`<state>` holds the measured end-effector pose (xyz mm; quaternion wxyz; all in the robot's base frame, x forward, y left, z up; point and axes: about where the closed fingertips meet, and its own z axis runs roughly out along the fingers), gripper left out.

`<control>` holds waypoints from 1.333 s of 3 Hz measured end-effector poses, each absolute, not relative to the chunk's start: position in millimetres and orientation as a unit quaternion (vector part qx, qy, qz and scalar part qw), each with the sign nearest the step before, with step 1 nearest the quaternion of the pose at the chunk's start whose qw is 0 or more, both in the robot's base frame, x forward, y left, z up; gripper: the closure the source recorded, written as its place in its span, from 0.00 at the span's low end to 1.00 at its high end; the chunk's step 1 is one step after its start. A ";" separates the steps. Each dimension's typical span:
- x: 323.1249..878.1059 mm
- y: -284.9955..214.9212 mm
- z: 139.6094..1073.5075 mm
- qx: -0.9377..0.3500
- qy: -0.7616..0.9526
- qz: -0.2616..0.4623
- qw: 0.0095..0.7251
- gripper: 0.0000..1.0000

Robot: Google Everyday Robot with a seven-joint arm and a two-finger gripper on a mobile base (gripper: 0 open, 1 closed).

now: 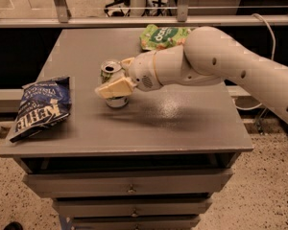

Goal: Move 7up can near green rice chip bag

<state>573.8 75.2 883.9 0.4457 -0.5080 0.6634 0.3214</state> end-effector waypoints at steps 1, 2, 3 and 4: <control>572.8 77.2 884.3 -0.509 0.662 0.322 0.445 0.70; 574.9 75.2 890.1 -0.507 0.659 0.319 0.455 0.93; 596.8 52.2 922.0 -0.500 0.642 0.300 0.498 1.00; 623.9 11.1 954.4 -0.487 0.633 0.269 0.537 1.00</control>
Offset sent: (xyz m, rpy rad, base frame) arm 0.0162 -0.0209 0.0367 0.0686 -0.1040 -0.0663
